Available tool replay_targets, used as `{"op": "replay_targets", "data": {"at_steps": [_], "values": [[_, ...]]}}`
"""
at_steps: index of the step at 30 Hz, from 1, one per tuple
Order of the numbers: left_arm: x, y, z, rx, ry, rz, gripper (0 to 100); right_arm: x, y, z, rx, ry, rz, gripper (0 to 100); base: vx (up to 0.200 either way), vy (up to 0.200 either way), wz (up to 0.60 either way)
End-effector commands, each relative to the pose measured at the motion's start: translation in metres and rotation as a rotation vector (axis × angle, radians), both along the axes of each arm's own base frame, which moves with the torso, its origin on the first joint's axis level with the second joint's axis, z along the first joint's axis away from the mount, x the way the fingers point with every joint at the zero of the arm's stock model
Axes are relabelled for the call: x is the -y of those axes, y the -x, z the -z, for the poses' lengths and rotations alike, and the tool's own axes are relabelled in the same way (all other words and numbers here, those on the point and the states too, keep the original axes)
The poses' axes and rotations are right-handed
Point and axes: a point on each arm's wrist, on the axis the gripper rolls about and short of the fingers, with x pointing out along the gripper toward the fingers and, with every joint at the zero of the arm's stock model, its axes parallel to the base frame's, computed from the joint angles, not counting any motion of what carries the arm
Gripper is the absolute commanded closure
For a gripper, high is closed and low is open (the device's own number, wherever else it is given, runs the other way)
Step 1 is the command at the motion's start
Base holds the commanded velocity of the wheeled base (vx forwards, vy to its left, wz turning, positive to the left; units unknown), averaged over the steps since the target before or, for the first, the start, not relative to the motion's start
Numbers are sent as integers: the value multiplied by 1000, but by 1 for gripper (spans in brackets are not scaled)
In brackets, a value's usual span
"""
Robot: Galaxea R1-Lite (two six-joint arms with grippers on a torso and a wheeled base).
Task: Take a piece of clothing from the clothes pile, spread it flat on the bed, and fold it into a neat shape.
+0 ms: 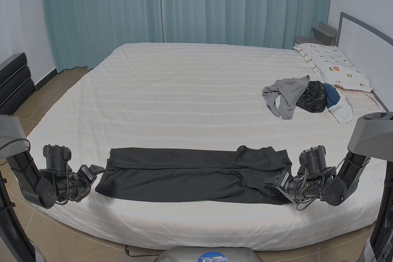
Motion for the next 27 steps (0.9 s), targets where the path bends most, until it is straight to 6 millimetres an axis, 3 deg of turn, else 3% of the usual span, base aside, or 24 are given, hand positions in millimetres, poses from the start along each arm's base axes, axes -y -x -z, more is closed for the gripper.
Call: {"op": "replay_targets", "data": {"at_steps": [1,9,27], "values": [[0,0,1,-2,1,-1,0,0,3,3,-18,5,0,100,0,0,0],[-1,-1,0,3,-1,-3,0,8,18,-12,-9,8,12,100,0,0,0],[-1,-2,-3,15,0,-4,0,19,27,-18,-22,15,28,100,0,0,0]]}}
